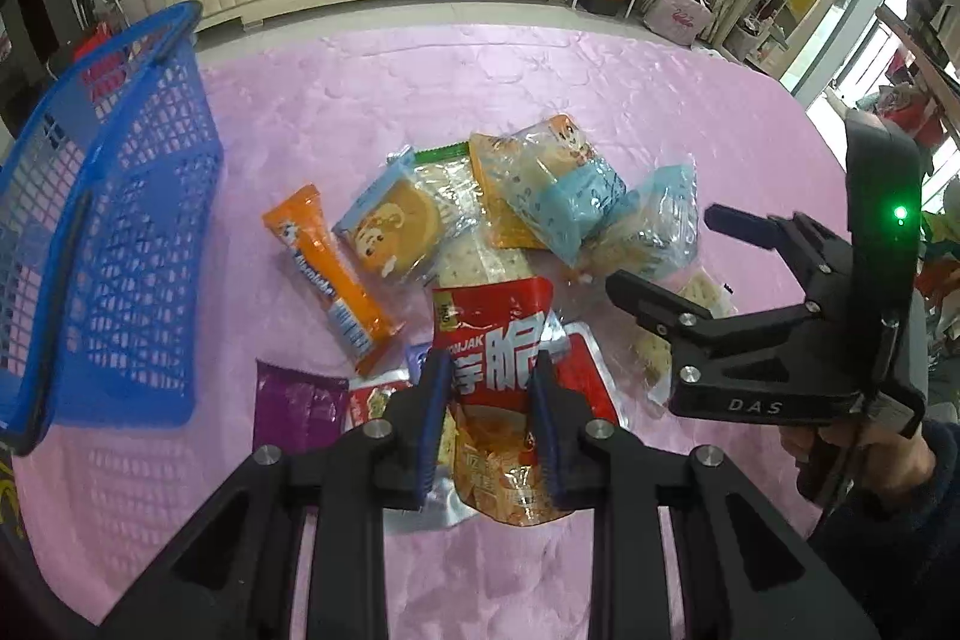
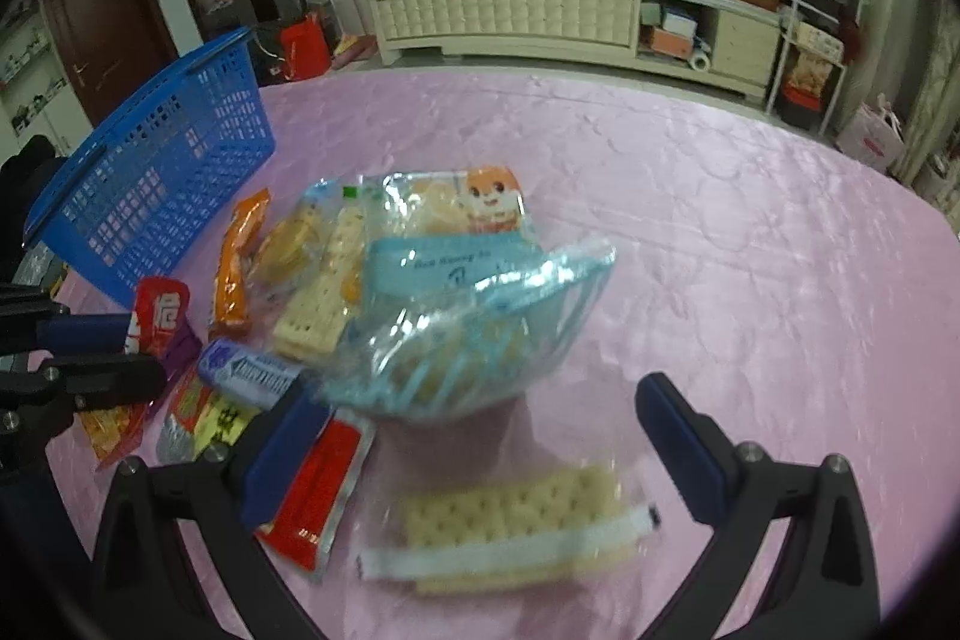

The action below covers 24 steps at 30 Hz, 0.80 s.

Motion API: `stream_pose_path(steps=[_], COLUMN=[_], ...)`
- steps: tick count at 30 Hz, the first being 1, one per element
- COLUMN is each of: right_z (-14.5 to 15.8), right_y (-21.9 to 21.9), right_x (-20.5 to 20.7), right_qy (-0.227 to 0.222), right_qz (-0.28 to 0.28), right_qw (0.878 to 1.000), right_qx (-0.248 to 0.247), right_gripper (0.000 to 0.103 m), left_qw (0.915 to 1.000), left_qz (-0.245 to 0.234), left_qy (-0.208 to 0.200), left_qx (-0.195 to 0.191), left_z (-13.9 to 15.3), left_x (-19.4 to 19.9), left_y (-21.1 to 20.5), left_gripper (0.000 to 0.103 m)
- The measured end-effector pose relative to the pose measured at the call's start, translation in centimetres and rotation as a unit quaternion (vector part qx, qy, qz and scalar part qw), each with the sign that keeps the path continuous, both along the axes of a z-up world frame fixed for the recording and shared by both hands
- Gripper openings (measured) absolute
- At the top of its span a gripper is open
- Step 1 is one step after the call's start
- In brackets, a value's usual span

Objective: Organize snacks
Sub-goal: 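Lift the noodle pouch with the left tool while the right tool grasps the light-blue pastry bag, then carry the noodle pouch in the left tool and the pastry bag in the right tool over the blue basket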

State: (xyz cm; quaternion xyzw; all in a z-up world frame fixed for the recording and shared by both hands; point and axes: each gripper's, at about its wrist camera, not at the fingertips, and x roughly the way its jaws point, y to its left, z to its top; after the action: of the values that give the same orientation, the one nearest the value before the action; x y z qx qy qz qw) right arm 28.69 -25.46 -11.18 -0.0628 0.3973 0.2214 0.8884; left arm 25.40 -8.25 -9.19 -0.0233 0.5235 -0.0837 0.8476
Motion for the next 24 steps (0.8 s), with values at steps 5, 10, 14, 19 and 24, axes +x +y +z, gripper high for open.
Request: stream_pose_path(steps=[5,10,14,19,24], right_z=[-0.4,-0.6,0.0,1.1,3.6], right_y=[0.9,1.8,1.7,1.3,1.1], right_x=[1.4,1.0,0.0,-2.4,-5.8], right_qy=[-0.013,-0.008,-0.007,-0.005,-0.013], right_qz=[0.049,0.083,0.071,0.051,0.046], right_qw=[0.999,0.996,0.997,0.997,0.998], right_qx=[-0.020,-0.026,-0.034,-0.051,-0.051], right_gripper=[0.095,0.066,0.065,0.065,0.065], left_qw=[0.9999,0.9999,1.0000,0.9996,0.9991], left_qz=[-0.006,-0.007,-0.007,-0.012,-0.016], left_qy=[0.004,0.007,0.002,-0.017,-0.034], left_qx=[0.015,0.011,0.004,0.017,0.017], left_z=[-0.6,-0.6,-0.2,1.6,3.5], left_x=[0.9,0.8,0.2,-1.8,-4.4], left_y=[-0.8,-1.3,-0.9,-0.8,-0.2], left_gripper=[0.025,0.025,0.025,0.025,0.025])
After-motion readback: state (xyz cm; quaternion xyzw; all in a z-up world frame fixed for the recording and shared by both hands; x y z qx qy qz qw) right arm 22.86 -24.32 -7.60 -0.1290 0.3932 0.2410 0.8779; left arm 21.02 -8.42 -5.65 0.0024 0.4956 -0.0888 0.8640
